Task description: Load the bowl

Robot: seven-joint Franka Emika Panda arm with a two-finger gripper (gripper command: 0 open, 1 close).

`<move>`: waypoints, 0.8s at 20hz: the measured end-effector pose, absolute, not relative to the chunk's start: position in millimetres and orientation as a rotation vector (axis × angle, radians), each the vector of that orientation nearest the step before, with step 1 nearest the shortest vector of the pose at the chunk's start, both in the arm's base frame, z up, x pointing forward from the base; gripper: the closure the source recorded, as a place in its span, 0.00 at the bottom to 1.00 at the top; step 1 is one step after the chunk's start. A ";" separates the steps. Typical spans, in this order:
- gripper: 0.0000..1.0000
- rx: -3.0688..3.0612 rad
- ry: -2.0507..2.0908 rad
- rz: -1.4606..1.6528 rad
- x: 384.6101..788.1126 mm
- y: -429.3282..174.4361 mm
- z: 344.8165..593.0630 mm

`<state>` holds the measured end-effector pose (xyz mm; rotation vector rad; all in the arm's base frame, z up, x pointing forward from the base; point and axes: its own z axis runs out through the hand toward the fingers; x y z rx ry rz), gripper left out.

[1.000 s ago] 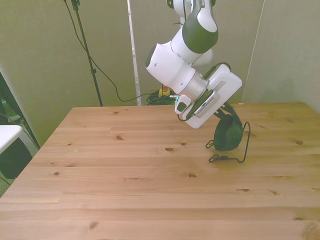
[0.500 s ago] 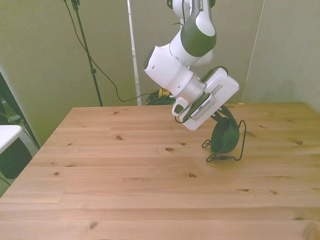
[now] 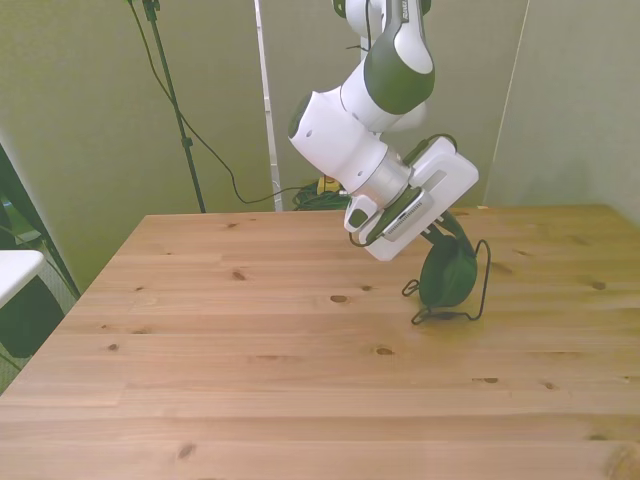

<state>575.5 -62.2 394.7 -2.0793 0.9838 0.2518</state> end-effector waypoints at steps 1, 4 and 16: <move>0.00 -2.084 0.983 0.252 575.4 -62.4 394.8; 0.00 -2.097 0.978 0.253 575.5 -61.2 394.9; 0.00 -2.104 0.979 0.241 577.6 -59.1 401.6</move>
